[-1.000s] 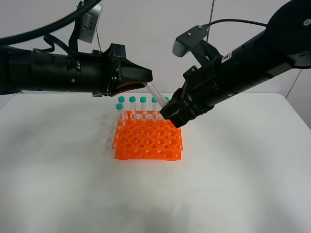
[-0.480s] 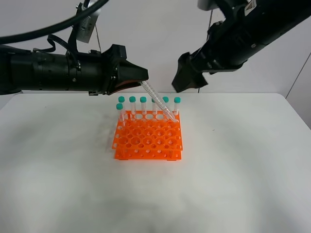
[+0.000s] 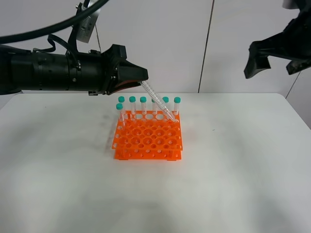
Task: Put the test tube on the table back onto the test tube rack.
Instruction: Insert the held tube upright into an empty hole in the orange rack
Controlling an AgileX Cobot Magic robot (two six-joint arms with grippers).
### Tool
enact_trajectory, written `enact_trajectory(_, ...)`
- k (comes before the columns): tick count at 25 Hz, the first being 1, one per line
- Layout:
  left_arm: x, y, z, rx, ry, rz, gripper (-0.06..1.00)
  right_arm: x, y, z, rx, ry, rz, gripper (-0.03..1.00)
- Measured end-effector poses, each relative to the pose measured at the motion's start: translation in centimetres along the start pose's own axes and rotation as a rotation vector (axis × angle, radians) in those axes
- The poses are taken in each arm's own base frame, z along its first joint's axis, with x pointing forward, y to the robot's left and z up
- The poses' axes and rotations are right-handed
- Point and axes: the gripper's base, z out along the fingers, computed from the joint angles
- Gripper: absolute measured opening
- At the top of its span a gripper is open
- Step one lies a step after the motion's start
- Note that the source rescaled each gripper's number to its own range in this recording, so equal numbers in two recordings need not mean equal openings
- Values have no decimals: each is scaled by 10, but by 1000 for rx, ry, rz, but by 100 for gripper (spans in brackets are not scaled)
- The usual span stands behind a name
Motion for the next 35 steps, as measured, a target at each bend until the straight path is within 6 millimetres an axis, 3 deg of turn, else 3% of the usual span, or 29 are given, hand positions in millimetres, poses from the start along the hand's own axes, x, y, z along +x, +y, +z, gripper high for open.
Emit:
enact_trajectory(3,0,0,0,0,0,0,0,6,-18,0,27,54,34,100)
enact_trajectory(9,0,0,0,2,-1,-3,0,13,-19,-2,20,112,35,100)
enact_trajectory(16,0,-1,0,8,2,-3,0,32,-17,-36,29,37,67,100)
enact_trajectory(20,0,-1,0,8,3,-3,0,80,-8,-60,7,10,98,100)
enact_trajectory(24,0,0,0,7,3,-3,0,154,5,-76,-23,-33,118,100)
enact_trajectory(29,0,0,0,8,4,-3,0,234,16,-81,-11,-251,120,100)
enact_trajectory(35,0,0,0,8,4,-3,0,292,24,-73,4,-459,105,100)
